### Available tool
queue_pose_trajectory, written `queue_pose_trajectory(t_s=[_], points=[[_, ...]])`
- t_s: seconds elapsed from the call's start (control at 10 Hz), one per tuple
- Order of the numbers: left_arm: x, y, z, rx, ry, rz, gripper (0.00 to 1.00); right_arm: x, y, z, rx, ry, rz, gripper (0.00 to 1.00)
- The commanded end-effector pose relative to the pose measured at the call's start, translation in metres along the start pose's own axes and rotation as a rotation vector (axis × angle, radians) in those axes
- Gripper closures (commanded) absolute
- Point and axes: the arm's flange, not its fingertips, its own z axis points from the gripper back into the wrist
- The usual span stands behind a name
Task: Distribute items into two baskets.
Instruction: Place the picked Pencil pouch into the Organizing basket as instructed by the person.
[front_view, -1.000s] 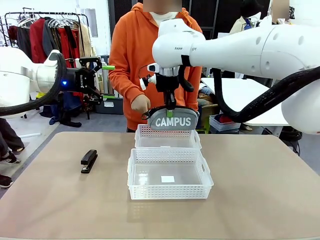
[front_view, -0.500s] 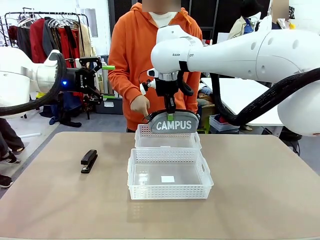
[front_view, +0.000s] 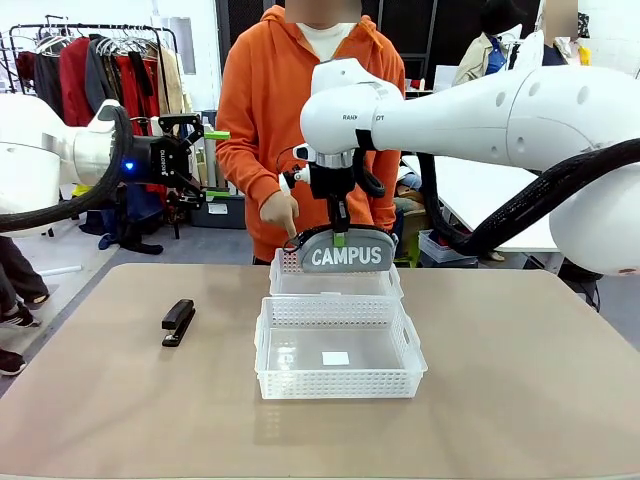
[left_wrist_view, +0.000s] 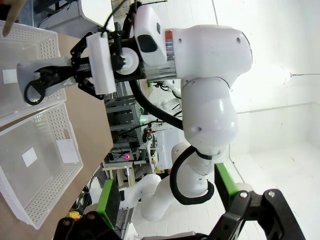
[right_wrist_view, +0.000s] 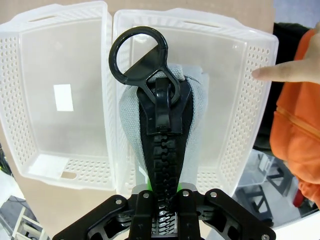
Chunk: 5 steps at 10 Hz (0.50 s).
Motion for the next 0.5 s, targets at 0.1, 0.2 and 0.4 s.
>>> queue_pose_trajectory(t_s=[0.1, 0.2, 0.4], points=[[-0.001, -0.002, 0.001, -0.002, -0.005, 0.0, 0.0, 0.016, -0.01, -0.025, -0.011, 0.004, -0.028, 1.0], [-0.001, -0.002, 0.001, -0.002, -0.005, 0.0, 0.0, 0.021, -0.012, -0.035, -0.013, 0.002, -0.028, 1.0], [-0.001, -0.002, 0.001, -0.002, -0.005, 0.0, 0.0, 0.028, -0.011, -0.052, -0.012, 0.003, -0.047, 1.0]])
